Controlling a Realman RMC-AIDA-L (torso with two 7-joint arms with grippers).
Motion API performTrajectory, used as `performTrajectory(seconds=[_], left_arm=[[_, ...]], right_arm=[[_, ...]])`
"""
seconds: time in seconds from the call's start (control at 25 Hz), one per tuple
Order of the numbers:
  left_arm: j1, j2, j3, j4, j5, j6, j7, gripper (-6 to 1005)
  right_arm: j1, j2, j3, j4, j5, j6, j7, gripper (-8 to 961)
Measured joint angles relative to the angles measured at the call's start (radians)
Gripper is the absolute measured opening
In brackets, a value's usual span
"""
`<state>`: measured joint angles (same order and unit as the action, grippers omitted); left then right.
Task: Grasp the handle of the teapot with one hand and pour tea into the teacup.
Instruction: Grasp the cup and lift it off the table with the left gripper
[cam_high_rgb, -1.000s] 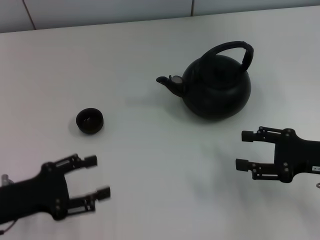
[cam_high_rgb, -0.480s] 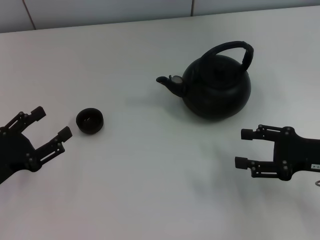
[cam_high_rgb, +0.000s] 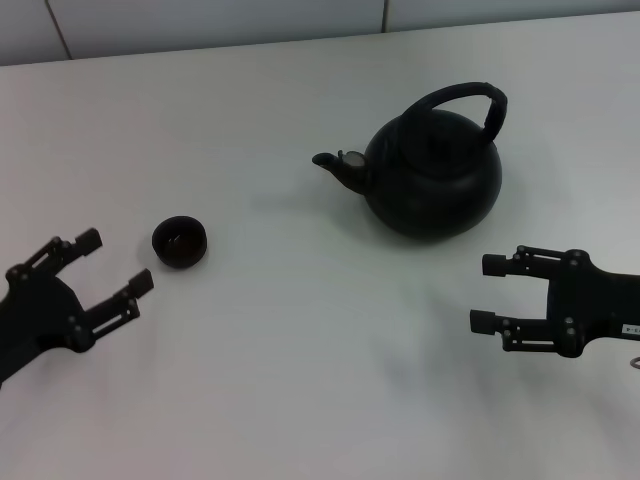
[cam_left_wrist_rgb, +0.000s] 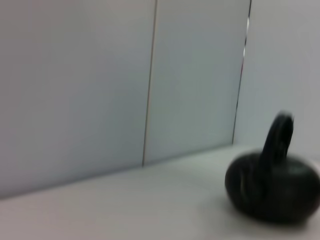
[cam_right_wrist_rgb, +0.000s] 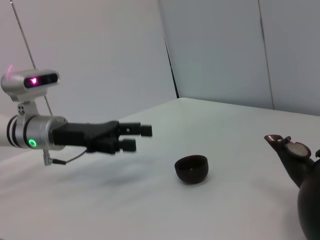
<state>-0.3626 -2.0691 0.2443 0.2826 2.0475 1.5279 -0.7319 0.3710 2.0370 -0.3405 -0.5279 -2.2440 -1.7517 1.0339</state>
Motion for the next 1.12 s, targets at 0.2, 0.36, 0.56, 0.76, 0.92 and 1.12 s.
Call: performTrajectory(seconds=[0.2, 0.36, 0.56, 0.76, 0.92, 1.12], left_arm=[[-0.002, -0.001, 0.029, -0.008, 0.002, -0.07, 0.038, 840], [-0.003, -0.003, 0.033, -0.01, 0.003, -0.095, 0.048, 841], [-0.005, -0.003, 0.033, -0.013, 0.003, -0.102, 0.05, 841], [-0.031, -0.003, 0.033, -0.056, 0.003, -0.143, 0.084, 841], [-0.076, -0.003, 0.033, -0.096, 0.001, -0.205, 0.099, 840], [-0.106, -0.004, 0.033, -0.106, -0.001, -0.25, 0.102, 840]], right_arm=[[0.0, 0.0, 0.001, 0.0, 0.002, 0.002, 0.0, 770], [0.0, 0.0, 0.002, 0.002, 0.002, 0.003, 0.0, 770], [-0.001, 0.0, 0.002, 0.002, 0.002, 0.003, 0.0, 770], [-0.001, 0.0, 0.002, 0.003, 0.002, 0.003, 0.0, 770], [-0.002, 0.0, 0.002, 0.003, 0.002, 0.003, 0.0, 770], [-0.005, 0.0, 0.007, 0.003, 0.002, 0.002, 0.0, 770]])
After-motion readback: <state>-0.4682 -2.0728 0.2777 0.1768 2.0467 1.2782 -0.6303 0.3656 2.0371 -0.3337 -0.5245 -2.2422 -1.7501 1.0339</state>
